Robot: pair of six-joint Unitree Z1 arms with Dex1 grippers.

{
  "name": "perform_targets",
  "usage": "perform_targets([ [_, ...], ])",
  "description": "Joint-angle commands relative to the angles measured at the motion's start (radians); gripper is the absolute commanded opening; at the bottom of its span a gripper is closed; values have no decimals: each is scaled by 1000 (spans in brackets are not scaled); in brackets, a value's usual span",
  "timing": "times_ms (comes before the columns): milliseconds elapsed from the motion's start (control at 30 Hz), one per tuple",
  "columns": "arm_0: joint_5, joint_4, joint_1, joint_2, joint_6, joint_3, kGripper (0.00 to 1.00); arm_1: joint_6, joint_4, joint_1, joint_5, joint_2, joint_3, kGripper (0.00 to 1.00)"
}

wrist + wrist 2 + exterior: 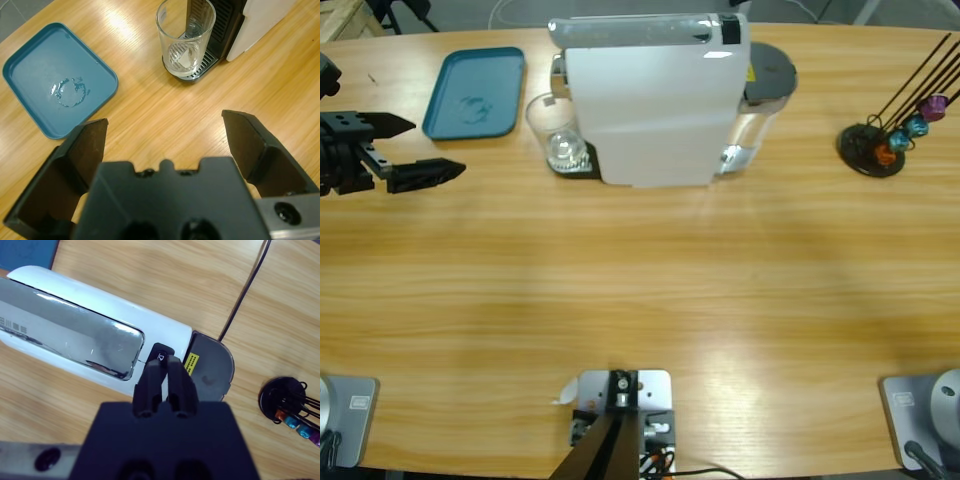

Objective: Pour coffee

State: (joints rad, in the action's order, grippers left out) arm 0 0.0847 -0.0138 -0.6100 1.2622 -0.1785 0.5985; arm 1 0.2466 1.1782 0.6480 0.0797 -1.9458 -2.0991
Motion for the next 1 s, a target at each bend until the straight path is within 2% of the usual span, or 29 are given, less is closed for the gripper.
perform_targets([
  [33,15,11,-5,19,-12,-32,1000,0,-5,7,15,-62,12,0],
  [733,7,15,-5,29,-12,-42,1000,-10,3,44,37,-79,64,0],
  [867,7,18,-4,31,-12,-41,1000,-5,5,44,91,-54,23,0],
  [900,7,18,-4,30,-12,-41,1000,-4,12,44,109,-37,-9,208],
  [933,7,18,-4,28,-12,-42,1000,-3,38,44,119,-21,-56,905],
  [967,7,18,-4,26,-12,-42,1000,0,62,44,120,-10,-81,997],
  [1000,7,18,-4,27,-12,-42,1000,11,74,44,119,2,-97,1000],
])
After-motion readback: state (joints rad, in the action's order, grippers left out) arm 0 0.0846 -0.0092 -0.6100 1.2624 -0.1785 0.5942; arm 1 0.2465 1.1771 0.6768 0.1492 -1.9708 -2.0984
